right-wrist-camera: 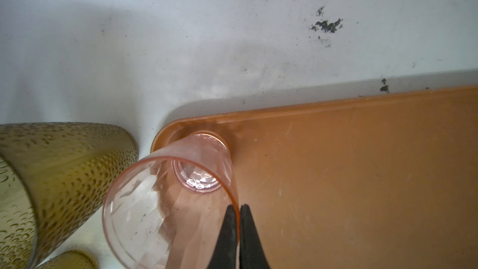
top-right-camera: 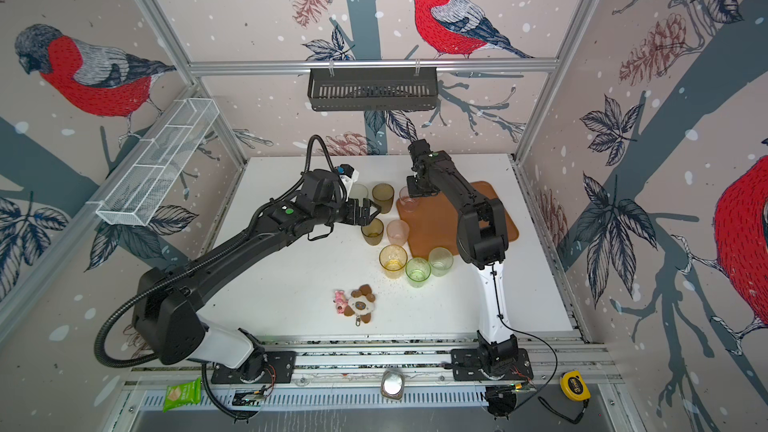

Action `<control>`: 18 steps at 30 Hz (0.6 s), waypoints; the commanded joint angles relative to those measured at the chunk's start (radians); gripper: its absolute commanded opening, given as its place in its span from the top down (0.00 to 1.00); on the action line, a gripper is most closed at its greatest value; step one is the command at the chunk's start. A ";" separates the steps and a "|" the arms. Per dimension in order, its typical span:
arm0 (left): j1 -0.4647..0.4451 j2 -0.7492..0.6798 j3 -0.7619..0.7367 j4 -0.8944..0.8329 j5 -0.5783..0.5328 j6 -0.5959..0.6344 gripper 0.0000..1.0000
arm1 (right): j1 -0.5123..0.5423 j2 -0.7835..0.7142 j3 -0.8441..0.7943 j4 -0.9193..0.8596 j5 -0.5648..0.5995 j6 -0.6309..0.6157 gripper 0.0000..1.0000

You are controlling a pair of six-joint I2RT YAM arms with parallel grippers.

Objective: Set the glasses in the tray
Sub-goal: 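Lower the pink cup onto the tray's far corner, then open the right gripper and raise it off the pink cup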

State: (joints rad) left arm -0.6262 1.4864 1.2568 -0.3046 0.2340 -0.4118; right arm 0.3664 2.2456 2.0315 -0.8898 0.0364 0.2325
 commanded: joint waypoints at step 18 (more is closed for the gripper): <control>-0.012 -0.023 0.000 0.007 -0.028 0.008 0.02 | 0.002 -0.043 0.039 -0.014 0.010 0.024 0.64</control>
State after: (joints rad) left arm -0.6334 1.4731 1.2568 -0.3050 0.2134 -0.4122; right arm 0.3664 2.2208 2.0571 -0.8906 0.0334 0.2401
